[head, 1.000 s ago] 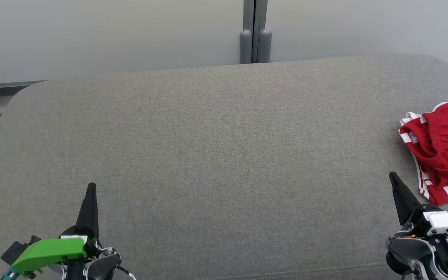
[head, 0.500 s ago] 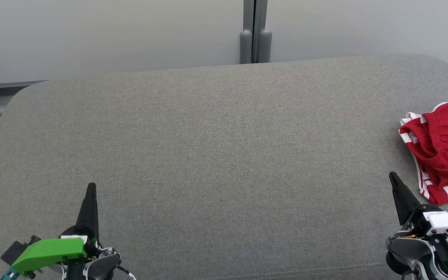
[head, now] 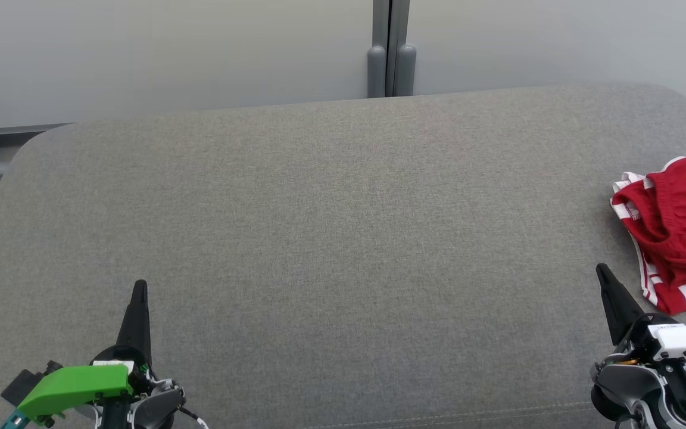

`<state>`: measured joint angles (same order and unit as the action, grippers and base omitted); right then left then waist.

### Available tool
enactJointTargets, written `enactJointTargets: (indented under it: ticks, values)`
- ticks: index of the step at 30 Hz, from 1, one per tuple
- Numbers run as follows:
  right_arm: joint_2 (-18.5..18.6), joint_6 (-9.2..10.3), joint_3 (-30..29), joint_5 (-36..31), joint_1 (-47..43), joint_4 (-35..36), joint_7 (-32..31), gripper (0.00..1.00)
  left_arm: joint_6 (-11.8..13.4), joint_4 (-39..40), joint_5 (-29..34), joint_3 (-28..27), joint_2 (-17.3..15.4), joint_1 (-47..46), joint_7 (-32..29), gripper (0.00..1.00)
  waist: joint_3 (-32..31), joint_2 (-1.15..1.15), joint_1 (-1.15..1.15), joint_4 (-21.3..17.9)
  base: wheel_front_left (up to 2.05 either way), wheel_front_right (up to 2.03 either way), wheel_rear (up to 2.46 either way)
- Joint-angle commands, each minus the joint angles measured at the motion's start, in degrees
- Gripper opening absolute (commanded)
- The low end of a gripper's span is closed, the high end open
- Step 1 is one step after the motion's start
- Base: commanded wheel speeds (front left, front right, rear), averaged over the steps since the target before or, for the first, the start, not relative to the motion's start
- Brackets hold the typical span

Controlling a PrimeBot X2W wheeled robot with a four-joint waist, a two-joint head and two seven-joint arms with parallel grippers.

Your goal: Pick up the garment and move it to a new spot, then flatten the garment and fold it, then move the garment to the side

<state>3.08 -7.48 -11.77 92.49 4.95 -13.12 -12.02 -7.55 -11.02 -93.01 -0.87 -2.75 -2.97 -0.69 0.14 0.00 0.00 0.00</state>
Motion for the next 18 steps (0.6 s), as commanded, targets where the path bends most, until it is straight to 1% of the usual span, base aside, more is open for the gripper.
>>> enactJointTargets:
  ticks: [1,18]
  values:
    - [0.12,-0.02,-0.14,-0.41,0.3,-0.14,-0.25,0.0,-0.17,0.27,-0.08,-0.2,0.01,-0.6,-0.14,0.0,0.0,0.0,0.0,0.0,0.0,0.0,0.0]
    - [0.07,-0.02,-0.21,-0.38,0.31,-0.15,-0.3,0.0,-0.17,0.27,-0.06,-0.2,0.02,-0.6,-0.16,0.0,0.0,0.0,0.0,0.0,0.0,0.0,0.0]
